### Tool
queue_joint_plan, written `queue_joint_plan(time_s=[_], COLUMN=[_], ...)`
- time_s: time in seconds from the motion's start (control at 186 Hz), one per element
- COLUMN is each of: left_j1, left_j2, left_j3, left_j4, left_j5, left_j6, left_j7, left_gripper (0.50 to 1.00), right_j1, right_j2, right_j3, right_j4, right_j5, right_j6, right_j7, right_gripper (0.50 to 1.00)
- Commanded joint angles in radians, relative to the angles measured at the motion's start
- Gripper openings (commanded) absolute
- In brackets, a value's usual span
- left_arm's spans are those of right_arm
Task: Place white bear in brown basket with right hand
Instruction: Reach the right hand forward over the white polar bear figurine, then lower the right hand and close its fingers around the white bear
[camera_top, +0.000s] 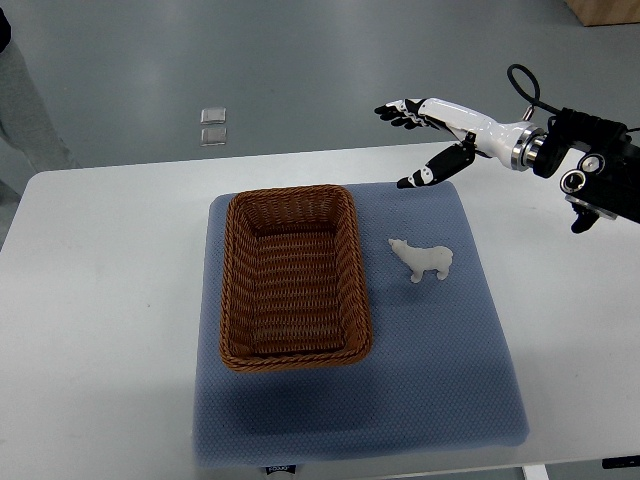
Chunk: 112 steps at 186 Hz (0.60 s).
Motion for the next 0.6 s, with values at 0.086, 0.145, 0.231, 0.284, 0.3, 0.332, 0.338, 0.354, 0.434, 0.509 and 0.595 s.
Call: queue_joint_plan(time_s=[0.086,0.145,0.231,0.284,0.3,0.332,0.338,0.354,0.434,0.509,0.595], left_j1=[0.0,0.0,0.0,0.0,0.0,0.0,0.0,0.0,0.0,0.0,0.0], left_j2=[0.0,0.0,0.0,0.0,0.0,0.0,0.0,0.0,0.0,0.0,0.0], left_j3=[0.0,0.0,0.0,0.0,0.0,0.0,0.0,0.0,0.0,0.0,0.0], left_j4=[0.0,0.0,0.0,0.0,0.0,0.0,0.0,0.0,0.0,0.0,0.0], left_j5=[0.0,0.0,0.0,0.0,0.0,0.0,0.0,0.0,0.0,0.0,0.0], left_j6=[0.0,0.0,0.0,0.0,0.0,0.0,0.0,0.0,0.0,0.0,0.0], left_j7=[0.0,0.0,0.0,0.0,0.0,0.0,0.0,0.0,0.0,0.0,0.0], left_gripper=[1.0,1.0,1.0,1.0,1.0,1.0,1.0,1.0,1.0,1.0,1.0], right_j1=[0.062,0.071,0.074,0.074,0.074,0.072,0.072,0.072,0.065,0.059,0.048], right_j2=[-0.036,-0.042,-0.044,-0.044,-0.044,-0.042,-0.042,-0.042,-0.039,-0.036,-0.035], right_j3=[-0.125,-0.155,-0.168,-0.166,-0.166,-0.166,-0.166,-0.168,-0.168,-0.166,-0.166], right_j4=[0.056,0.06,0.06,0.06,0.06,0.06,0.06,0.06,0.062,0.062,0.065], right_j5=[-0.121,-0.148,-0.171,-0.173,-0.171,-0.171,-0.171,-0.171,-0.17,-0.167,-0.163], right_j6=[0.087,0.108,0.138,0.151,0.155,0.162,0.162,0.168,0.178,0.175,0.173], right_j7=[-0.004,-0.004,-0.006,-0.007,-0.01,-0.023,-0.023,-0.032,-0.053,-0.056,-0.07], right_gripper=[0.924,0.924,0.921,0.921,0.921,0.921,0.921,0.921,0.921,0.921,0.921])
